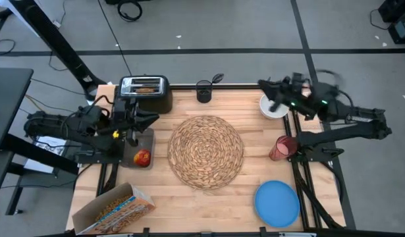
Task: Arrange a breakfast setting
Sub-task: Put the white bowl on the brown placemat
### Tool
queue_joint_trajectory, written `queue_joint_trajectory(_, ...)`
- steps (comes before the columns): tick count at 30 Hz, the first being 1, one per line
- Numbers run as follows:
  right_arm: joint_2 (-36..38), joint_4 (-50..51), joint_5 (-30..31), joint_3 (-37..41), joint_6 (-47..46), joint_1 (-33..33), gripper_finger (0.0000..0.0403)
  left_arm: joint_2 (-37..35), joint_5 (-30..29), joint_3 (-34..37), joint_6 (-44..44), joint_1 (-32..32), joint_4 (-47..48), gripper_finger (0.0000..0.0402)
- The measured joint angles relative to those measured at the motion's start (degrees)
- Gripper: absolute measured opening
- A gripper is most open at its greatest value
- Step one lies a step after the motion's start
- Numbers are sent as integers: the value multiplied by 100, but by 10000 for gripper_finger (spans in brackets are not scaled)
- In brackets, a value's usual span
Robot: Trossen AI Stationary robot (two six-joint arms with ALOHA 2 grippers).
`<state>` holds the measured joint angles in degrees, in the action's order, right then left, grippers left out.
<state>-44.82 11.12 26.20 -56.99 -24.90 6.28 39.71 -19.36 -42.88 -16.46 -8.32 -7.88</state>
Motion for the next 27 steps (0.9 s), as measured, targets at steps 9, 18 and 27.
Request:
queue_joint_trajectory(9, -1766, 4931, -368, -2079, -535, 1181, 36, 282, 0, -6, -395, 0, -31, 48)
queue_joint_trajectory(18, -2288, 5804, -878, -1460, -696, 2000, 131, 343, 308, -4, -78, -1, 735, 48)
queue_joint_trajectory(27, -2345, 5461, -1233, -1182, -595, 2285, 199, 489, 471, 3, -428, -126, 1501, 74)
